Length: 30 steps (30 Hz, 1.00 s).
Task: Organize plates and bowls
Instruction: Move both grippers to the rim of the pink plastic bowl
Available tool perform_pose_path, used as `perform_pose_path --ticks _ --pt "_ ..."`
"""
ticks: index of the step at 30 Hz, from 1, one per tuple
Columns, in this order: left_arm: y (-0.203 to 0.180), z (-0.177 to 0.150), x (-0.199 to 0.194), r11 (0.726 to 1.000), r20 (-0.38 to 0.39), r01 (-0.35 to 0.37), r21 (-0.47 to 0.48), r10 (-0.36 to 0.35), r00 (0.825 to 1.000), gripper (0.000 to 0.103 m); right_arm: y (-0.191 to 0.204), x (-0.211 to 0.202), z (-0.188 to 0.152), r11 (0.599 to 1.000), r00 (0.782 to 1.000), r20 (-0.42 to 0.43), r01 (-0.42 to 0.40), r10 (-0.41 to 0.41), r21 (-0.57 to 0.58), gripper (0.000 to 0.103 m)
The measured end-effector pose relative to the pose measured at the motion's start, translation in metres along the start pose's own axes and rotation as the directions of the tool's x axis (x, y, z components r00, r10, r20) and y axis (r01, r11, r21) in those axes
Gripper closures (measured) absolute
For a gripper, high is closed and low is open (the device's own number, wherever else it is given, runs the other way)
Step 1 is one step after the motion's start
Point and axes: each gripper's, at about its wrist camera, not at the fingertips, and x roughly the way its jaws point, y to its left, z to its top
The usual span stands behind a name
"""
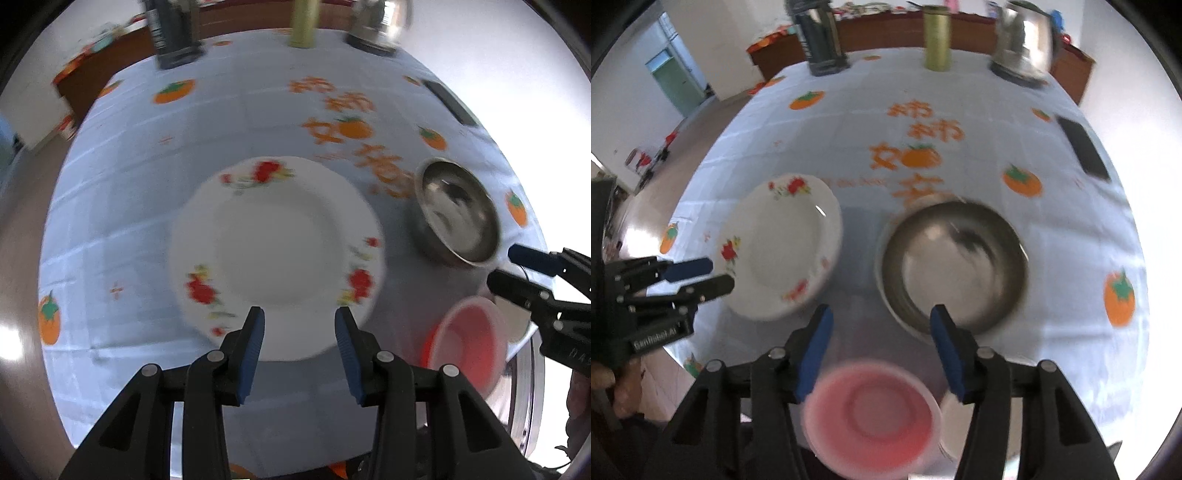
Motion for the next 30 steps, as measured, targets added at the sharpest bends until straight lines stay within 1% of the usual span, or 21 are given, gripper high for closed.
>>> perform_pose_path --ticks 2,4,6,7,9,14,17,20,24,30 --pt "-0.014 -0.001 0.002 0.999 -0.01 0.023 0.041 -0.023 1.0 0.06 -0.011 -0.005 -0.017 0.999 1.0 -0.014 0.015 -0.015 0.031 0.054" --pt "-0.027 -0.002 0.003 0.995 -0.021 0.048 0.083 -0.046 0.999 0.06 -0.021 -0.013 -0.036 0.997 0.999 -0.024 0.04 -0.039 0.062 0.056" --pt "-0.04 -0.004 0.005 0.99 -0.034 0.068 0.124 -0.064 0.997 0.061 -0.027 -0.019 -0.05 0.995 0.998 -0.034 0.059 -0.056 0.076 0.061" --pt "-0.046 -0.005 0.006 0.987 -0.041 0.074 0.139 -0.069 0.997 0.06 -0.03 -0.021 -0.059 0.994 0.997 -0.043 0.062 -0.058 0.089 0.063" --pt "-0.057 -0.007 0.01 0.981 -0.06 0.093 0.169 -0.084 0.995 0.061 -0.035 -0.022 -0.076 0.991 0.996 -0.066 0.061 -0.053 0.118 0.07" --pt "-0.077 -0.012 0.019 0.968 -0.11 0.138 0.21 -0.117 0.987 0.061 -0.041 -0.017 -0.107 0.985 0.994 -0.107 0.044 -0.026 0.168 0.078" --pt "-0.081 -0.013 0.032 0.966 -0.156 0.154 0.208 -0.123 0.98 0.061 -0.043 -0.015 -0.114 0.982 0.994 -0.109 0.035 -0.015 0.185 0.078" --pt "-0.08 -0.018 0.041 0.968 -0.186 0.151 0.202 -0.113 0.976 0.061 -0.044 -0.011 -0.119 0.98 0.994 -0.113 0.03 -0.008 0.195 0.079" --pt "-0.081 -0.02 0.042 0.967 -0.192 0.159 0.199 -0.121 0.974 0.061 -0.043 -0.008 -0.12 0.981 0.994 -0.113 0.023 -0.001 0.193 0.082" --pt "-0.084 -0.019 0.043 0.964 -0.188 0.16 0.211 -0.12 0.975 0.061 -0.041 -0.004 -0.118 0.982 0.994 -0.107 0.006 0.014 0.187 0.083"
